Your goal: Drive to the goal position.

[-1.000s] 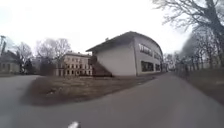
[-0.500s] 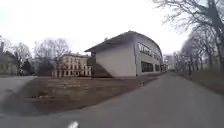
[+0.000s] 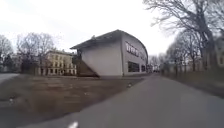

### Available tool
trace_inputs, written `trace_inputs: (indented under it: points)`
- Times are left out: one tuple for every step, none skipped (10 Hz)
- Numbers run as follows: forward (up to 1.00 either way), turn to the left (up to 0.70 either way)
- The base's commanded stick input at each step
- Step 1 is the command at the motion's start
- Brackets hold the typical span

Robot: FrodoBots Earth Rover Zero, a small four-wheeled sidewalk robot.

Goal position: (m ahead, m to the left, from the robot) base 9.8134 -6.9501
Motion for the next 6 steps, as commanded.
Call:
trace_inputs:
  points:
    - [1.00, -0.40]
    - [1.00, -0.40]
    - [1.00, -0.40]
    - [1.00, -0.40]
    - [1.00, -0.40]
    - [1.00, -0.40]
